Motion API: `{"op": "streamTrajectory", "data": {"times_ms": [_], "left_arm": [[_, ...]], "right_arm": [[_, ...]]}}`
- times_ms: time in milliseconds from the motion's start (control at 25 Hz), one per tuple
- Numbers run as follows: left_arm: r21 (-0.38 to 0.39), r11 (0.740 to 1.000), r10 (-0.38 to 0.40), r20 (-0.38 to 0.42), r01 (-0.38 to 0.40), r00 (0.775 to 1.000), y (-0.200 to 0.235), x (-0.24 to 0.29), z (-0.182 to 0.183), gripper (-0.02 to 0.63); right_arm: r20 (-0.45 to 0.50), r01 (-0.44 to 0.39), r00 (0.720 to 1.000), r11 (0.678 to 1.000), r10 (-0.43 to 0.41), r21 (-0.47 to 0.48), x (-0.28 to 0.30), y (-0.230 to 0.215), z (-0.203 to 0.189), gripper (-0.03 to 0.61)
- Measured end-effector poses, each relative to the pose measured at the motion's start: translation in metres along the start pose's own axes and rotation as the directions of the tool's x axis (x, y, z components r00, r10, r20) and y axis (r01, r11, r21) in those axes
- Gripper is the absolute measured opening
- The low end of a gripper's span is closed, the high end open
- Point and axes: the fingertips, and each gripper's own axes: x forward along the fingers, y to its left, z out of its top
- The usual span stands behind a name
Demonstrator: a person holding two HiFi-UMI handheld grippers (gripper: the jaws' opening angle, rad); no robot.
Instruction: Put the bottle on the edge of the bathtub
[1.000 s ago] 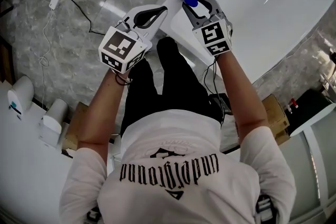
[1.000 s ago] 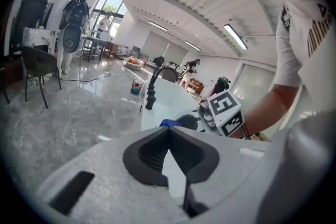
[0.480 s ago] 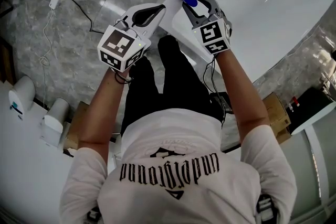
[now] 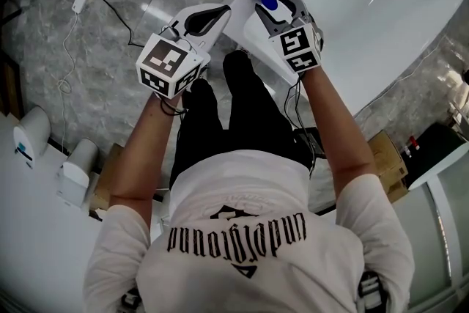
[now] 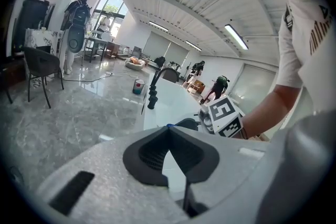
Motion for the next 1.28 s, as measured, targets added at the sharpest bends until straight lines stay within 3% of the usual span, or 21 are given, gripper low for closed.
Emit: {"op": "streamTrajectory", "data": {"times_ms": [600,960,1280], "left_arm": [[0.086,0.995,-0.051,0.019,0.05,0.998,-0.043,-0.077,0.015,0.015],[0.166,0.981,-0.109,0.059,0.098,0.992,-0.097,-0.166,0.029,0.015],[0.246,0.957,-0.187,0.11,0.156,0.976,-0.16,-0.259,0.049,0.015]], "right_arm": [[0.047,0.164,0.985,0.982,-0.169,0.09,-0.082,0.033,0.033,0.181],[0.141,0.27,0.948,0.954,-0.287,0.13,-0.179,0.108,0.088,0.179],[0.229,0.314,0.909,0.933,-0.349,0.176,-0.267,0.188,0.14,0.116]]}}
